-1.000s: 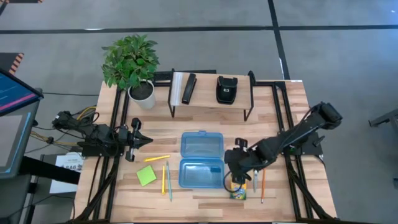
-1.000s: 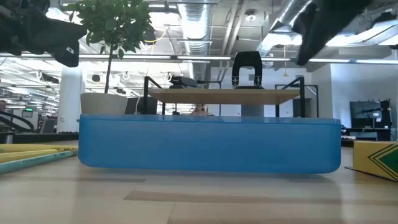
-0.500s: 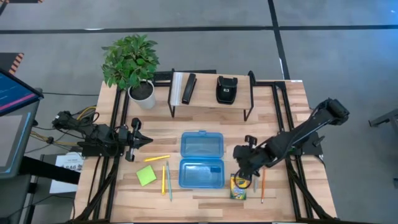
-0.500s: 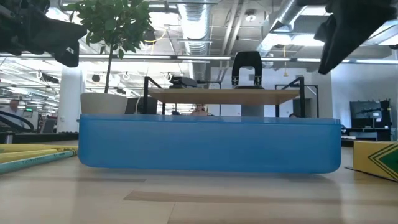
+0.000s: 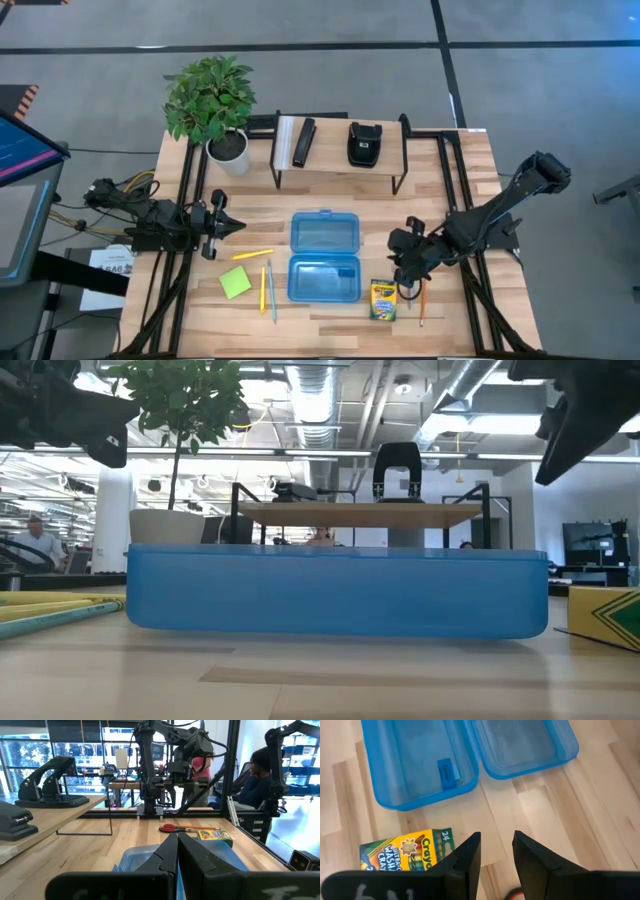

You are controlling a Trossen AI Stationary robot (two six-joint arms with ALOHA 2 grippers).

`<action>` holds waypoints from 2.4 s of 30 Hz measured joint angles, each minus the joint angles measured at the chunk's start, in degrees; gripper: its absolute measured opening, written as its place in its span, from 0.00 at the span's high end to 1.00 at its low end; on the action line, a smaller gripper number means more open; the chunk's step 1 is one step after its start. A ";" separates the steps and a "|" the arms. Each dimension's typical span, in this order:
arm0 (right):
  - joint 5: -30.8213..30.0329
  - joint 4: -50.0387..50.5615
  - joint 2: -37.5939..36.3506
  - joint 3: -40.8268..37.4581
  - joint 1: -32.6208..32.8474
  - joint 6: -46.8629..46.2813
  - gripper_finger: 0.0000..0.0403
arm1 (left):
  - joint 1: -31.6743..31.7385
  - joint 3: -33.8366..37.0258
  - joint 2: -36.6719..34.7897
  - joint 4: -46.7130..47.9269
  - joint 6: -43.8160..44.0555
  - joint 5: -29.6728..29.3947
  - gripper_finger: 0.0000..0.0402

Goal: Pack school essentials
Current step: Put the scissors into the supply box

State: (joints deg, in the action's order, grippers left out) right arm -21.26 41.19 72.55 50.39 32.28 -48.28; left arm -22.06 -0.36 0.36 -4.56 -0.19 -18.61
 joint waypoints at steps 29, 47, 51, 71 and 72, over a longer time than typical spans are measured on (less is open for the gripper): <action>3.16 6.87 0.07 -8.46 11.43 -39.85 0.68 | -0.01 -0.01 0.00 0.00 6.02 -0.78 1.00; 10.05 10.53 0.07 -8.46 8.51 -41.40 0.68 | 0.00 0.00 0.00 -1.91 13.33 -10.26 1.00; 11.78 10.65 0.07 -8.46 7.61 -41.25 0.68 | 0.00 0.00 -0.02 -2.93 13.33 -10.25 1.00; 12.31 12.39 0.09 -6.11 10.77 -50.42 0.59 | 0.00 0.00 -0.02 -3.10 11.87 -7.23 1.00; 12.31 12.00 0.09 -6.28 11.19 -51.25 0.56 | -0.02 0.00 -0.02 -3.10 11.87 -7.23 1.00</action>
State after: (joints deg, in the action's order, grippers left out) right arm -8.95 53.20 72.64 44.11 43.47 -99.53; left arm -22.08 -0.36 0.34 -7.66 11.68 -25.85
